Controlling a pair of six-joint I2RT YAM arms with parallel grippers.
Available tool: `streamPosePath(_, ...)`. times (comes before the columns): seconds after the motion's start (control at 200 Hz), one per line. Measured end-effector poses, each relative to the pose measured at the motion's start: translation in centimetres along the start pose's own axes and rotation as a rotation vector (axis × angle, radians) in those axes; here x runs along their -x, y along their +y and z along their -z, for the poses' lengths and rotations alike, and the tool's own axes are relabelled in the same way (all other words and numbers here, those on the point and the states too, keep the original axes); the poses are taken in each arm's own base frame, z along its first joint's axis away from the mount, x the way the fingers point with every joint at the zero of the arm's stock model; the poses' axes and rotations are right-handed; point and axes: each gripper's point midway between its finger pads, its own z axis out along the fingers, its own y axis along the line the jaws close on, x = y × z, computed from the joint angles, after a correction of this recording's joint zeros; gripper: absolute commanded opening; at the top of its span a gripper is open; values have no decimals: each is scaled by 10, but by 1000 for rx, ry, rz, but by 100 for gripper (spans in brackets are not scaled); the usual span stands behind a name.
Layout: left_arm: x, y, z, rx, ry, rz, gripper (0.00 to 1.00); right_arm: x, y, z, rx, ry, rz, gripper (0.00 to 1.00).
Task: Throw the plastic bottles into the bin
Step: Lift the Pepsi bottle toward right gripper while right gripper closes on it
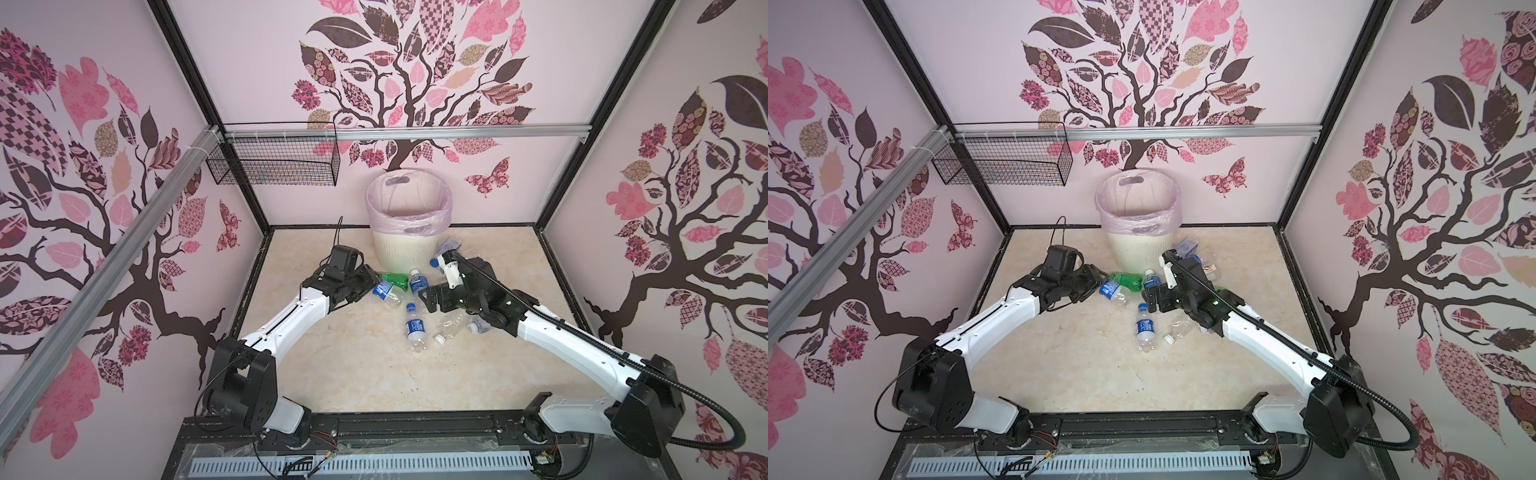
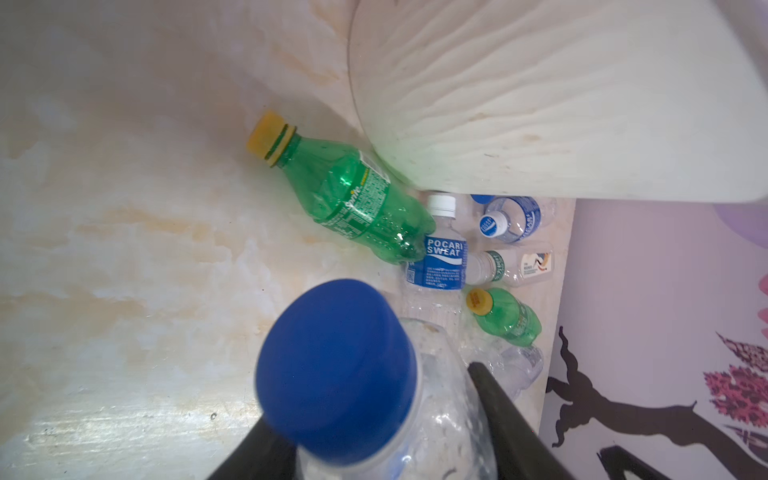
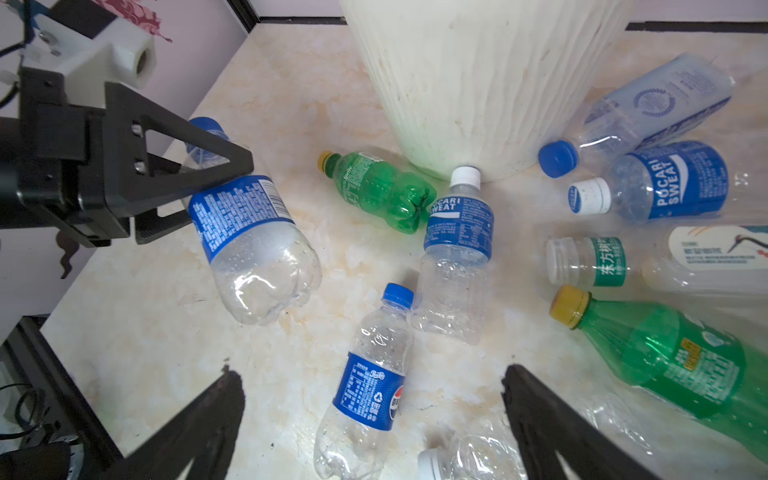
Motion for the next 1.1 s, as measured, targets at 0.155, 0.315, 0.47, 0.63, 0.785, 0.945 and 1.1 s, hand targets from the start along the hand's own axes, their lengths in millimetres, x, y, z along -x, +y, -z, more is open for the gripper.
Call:
streamPosePath(0.155, -1, -38, 14, -99, 4, -154, 54, 18, 18, 7, 79, -33, 5, 99)
streamPosePath(0.315, -10, -68, 27, -189, 18, -253, 53, 26, 30, 10, 135, -45, 8, 100)
streamPosePath(0.47, -21, -81, 33, -239, 41, -305, 53, 25, 37, 7, 175, -34, 4, 95)
streamPosePath(0.63, -23, -89, 40, -277, 45, -321, 52, 25, 45, 4, 224, -32, -8, 91)
streamPosePath(0.785, -24, -99, 44, -323, 50, -325, 52, 24, 51, 2, 264, -32, -18, 86)
streamPosePath(0.945, -25, -105, 47, -349, 53, -317, 52, 25, 57, 0, 300, -32, -27, 80)
streamPosePath(1.1, -25, -111, 50, -375, 53, -302, 53, 26, 61, -1, 326, -34, -26, 72)
